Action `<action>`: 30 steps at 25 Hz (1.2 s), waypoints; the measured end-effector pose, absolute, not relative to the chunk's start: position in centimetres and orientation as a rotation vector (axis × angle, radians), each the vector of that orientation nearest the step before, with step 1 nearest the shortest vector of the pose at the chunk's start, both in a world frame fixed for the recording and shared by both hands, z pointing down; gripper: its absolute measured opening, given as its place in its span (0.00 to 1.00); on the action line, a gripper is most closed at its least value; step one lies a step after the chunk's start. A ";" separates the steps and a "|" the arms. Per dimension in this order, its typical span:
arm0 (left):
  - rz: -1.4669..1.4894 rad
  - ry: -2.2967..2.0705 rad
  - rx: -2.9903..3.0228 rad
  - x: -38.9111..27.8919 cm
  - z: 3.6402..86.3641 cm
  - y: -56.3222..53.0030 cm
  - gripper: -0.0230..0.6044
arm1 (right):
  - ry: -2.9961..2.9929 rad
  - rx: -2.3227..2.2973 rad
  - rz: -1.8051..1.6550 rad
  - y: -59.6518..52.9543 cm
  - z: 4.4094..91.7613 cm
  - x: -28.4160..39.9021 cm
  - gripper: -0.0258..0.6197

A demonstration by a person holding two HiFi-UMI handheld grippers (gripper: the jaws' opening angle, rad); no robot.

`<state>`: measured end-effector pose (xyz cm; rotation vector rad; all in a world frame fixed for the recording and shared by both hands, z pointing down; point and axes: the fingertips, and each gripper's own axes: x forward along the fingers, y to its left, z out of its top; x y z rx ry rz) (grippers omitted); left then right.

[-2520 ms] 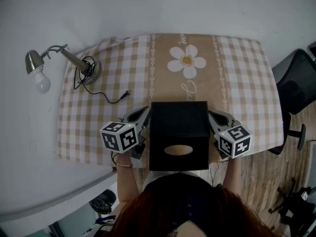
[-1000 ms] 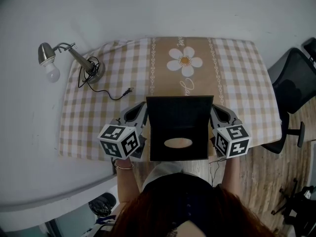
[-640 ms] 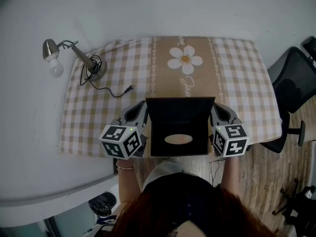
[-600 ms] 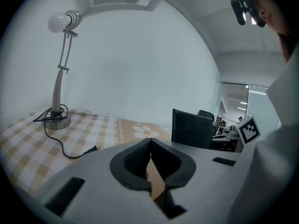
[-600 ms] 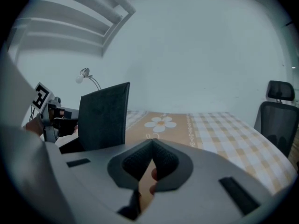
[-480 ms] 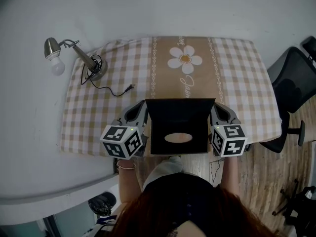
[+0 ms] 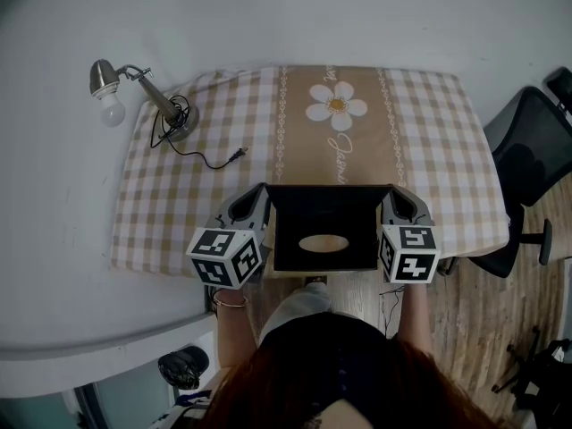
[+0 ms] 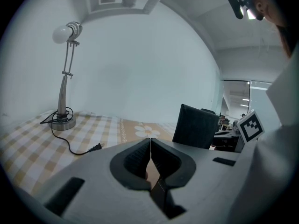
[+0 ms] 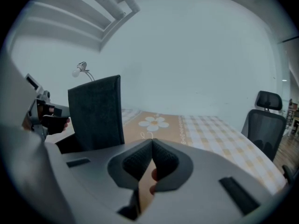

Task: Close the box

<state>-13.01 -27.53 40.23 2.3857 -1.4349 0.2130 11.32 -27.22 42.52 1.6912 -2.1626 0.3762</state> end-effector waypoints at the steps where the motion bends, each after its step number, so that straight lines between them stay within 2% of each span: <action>1: 0.213 -1.440 2.385 -13.0 40.2 -27.4 0.08 | -2.157 1.697 0.374 -27.1 42.5 11.4 0.07; 30: 0.201 -1.516 2.253 -13.3 42.6 -23.9 0.08 | -2.107 1.747 0.438 -24.1 43.7 11.5 0.07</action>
